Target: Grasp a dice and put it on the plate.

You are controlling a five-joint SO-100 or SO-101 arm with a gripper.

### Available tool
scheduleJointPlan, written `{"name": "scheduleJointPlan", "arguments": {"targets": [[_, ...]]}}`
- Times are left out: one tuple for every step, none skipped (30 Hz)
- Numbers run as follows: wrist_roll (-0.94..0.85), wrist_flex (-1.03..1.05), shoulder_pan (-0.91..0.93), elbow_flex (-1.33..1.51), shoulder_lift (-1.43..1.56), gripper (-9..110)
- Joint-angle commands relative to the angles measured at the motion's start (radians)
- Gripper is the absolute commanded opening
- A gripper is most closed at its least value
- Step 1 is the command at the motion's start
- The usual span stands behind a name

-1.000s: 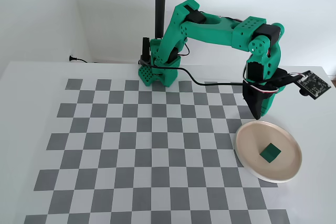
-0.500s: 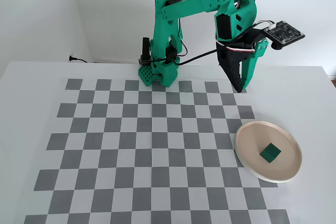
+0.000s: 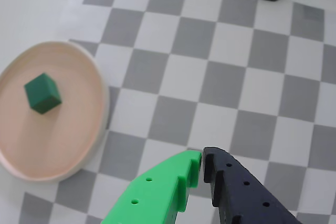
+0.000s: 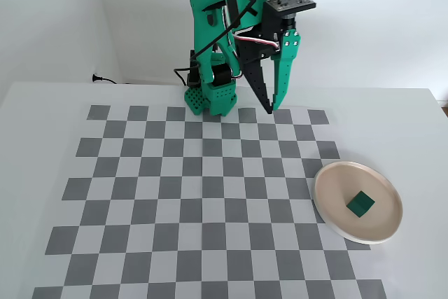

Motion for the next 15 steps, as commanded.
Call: {"name": "scheduleJointPlan", "arguments": {"targets": [[-0.041, -0.166, 0.094, 0.264, 0.224, -4], [-0.046, -0.196, 0.117, 0.319, 0.261, -4], [-0.051, -0.215, 0.135, 0.364, 0.293, -4], [-0.049, -0.233, 0.152, 0.408, 0.325, -4], [-0.044, -0.252, 0.166, 0.457, 0.36, -4], [-0.043, -0.267, 0.179, 0.508, 0.399, -4], [-0.041, -0.29, 0.192, 0.563, 0.443, -4], [-0.041, -0.314, 0.206, 0.624, 0.489, -4], [-0.043, -0.336, 0.221, 0.684, 0.535, -4], [-0.043, -0.354, 0.235, 0.733, 0.575, -4], [-0.044, -0.364, 0.249, 0.776, 0.606, -4], [-0.043, -0.374, 0.264, 0.813, 0.627, -4], [-0.038, -0.383, 0.276, 0.842, 0.643, -4], [-0.038, -0.393, 0.29, 0.871, 0.657, -4], [-0.041, -0.41, 0.301, 0.907, 0.675, -4]]}}
